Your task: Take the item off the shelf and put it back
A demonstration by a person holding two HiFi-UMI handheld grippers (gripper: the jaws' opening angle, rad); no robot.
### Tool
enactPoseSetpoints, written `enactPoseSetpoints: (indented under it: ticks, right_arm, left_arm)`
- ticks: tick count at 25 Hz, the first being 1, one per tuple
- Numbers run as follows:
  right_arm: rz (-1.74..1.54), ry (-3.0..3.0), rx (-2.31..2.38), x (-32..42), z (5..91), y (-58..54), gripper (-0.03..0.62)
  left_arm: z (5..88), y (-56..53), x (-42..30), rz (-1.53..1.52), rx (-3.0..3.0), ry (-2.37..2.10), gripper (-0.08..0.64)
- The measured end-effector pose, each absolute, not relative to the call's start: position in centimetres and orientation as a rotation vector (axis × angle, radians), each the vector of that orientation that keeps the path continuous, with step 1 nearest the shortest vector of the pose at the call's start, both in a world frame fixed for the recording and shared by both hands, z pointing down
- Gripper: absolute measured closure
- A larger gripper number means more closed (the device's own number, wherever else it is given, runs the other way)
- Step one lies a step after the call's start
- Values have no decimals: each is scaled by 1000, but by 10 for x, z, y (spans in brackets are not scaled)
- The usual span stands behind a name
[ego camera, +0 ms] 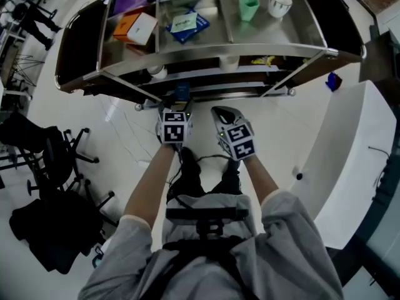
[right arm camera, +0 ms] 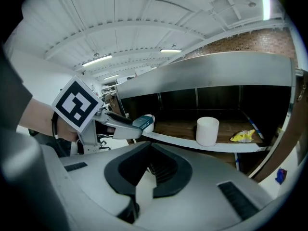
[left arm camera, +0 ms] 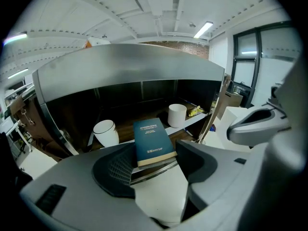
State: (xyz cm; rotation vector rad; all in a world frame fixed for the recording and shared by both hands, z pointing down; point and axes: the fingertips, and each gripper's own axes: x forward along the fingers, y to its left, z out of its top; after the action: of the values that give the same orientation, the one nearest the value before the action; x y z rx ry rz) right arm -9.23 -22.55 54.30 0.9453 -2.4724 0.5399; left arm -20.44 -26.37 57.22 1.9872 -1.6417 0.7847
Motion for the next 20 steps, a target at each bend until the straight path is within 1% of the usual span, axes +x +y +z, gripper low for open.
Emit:
enactPoseSetpoints:
  ticks: [10, 20]
  right_arm:
    - [541, -2446, 968, -111, 577, -265, 583]
    - [549, -2428, 988, -129, 614, -295, 583]
  left_arm:
    - [632, -335, -209, 806, 2020, -1617, 291]
    - [674, -391, -217, 846, 2007, -1621, 291]
